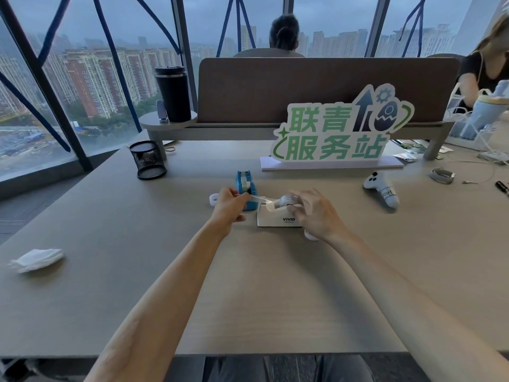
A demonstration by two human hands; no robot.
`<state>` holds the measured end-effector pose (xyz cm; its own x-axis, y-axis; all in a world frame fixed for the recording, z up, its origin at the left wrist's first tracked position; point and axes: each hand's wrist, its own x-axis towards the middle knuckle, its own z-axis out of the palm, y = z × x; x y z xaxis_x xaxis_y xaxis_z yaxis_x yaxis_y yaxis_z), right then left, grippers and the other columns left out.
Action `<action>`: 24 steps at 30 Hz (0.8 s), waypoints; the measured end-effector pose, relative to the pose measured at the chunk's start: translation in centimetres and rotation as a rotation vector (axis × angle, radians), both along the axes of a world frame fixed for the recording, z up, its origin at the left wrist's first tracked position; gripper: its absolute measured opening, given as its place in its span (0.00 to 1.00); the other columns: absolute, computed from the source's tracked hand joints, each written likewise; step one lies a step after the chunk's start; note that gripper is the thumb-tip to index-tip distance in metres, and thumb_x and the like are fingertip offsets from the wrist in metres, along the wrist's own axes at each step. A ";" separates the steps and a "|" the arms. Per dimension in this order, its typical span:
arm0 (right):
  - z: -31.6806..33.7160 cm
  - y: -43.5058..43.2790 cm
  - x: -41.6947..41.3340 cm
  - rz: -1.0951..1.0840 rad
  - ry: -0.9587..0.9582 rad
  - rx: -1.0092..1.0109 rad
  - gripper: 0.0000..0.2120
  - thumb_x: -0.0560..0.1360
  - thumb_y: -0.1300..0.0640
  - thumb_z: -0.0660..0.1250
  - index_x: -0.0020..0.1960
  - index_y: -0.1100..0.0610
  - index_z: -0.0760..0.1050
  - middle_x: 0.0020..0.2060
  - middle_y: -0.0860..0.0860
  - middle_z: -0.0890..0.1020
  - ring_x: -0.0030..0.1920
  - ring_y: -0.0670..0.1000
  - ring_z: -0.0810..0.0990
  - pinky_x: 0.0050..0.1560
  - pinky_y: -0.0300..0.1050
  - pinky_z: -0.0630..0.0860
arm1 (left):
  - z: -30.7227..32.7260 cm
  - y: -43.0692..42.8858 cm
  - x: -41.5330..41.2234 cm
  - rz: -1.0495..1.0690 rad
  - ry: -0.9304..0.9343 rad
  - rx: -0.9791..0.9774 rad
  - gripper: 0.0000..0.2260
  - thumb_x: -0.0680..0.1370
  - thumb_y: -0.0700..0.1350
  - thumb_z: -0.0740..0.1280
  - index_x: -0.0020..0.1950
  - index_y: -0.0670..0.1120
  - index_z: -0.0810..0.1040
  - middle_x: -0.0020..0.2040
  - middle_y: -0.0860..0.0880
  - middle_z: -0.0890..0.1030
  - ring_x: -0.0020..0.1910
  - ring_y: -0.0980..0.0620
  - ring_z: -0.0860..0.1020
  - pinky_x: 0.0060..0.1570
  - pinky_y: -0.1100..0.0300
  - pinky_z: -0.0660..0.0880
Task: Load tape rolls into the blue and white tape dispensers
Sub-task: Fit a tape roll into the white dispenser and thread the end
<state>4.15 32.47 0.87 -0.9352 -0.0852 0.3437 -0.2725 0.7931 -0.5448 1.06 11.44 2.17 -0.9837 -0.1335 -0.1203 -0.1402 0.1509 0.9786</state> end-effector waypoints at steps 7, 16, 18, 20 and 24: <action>-0.1 0.1 0.1 0.007 -0.003 -0.031 0.20 0.74 0.54 0.68 0.65 0.55 0.74 0.58 0.55 0.79 0.60 0.55 0.76 0.61 0.48 0.71 | -0.1 -1.6 -0.3 0.028 -0.036 0.095 0.08 0.76 0.41 0.67 0.46 0.47 0.67 0.40 0.48 0.72 0.38 0.54 0.72 0.28 0.60 0.69; -0.3 0.1 -0.1 0.002 0.001 -0.036 0.20 0.75 0.54 0.69 0.66 0.56 0.74 0.58 0.56 0.79 0.60 0.55 0.76 0.59 0.45 0.70 | 0.6 -1.3 1.2 -0.105 -0.116 -0.086 0.18 0.78 0.59 0.60 0.56 0.45 0.73 0.50 0.47 0.80 0.39 0.51 0.77 0.32 0.58 0.71; -0.2 0.0 -0.1 0.007 0.000 -0.038 0.20 0.75 0.55 0.69 0.66 0.57 0.74 0.58 0.57 0.79 0.60 0.56 0.76 0.60 0.46 0.70 | 1.1 -0.7 1.7 -0.134 -0.061 -0.186 0.24 0.75 0.66 0.60 0.53 0.45 0.75 0.45 0.48 0.79 0.40 0.49 0.76 0.35 0.57 0.72; -0.2 0.0 -0.1 0.008 -0.009 -0.041 0.20 0.75 0.55 0.69 0.66 0.57 0.74 0.59 0.57 0.79 0.60 0.56 0.76 0.61 0.47 0.71 | 1.6 -0.1 2.0 -0.171 0.030 -0.306 0.23 0.73 0.66 0.63 0.46 0.45 0.75 0.37 0.48 0.74 0.37 0.49 0.73 0.35 0.56 0.72; -0.2 0.0 -0.1 0.006 -0.013 -0.047 0.20 0.74 0.55 0.69 0.65 0.57 0.74 0.58 0.57 0.79 0.60 0.56 0.76 0.61 0.48 0.71 | 1.9 0.6 1.9 -0.145 0.122 -0.511 0.17 0.74 0.57 0.68 0.45 0.42 0.80 0.32 0.51 0.71 0.32 0.54 0.68 0.36 0.53 0.77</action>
<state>4.01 32.45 0.68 -0.9392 -0.0744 0.3352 -0.2694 0.7651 -0.5849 2.97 12.07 4.10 -0.9992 -0.0070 0.0405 0.0274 0.6208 0.7835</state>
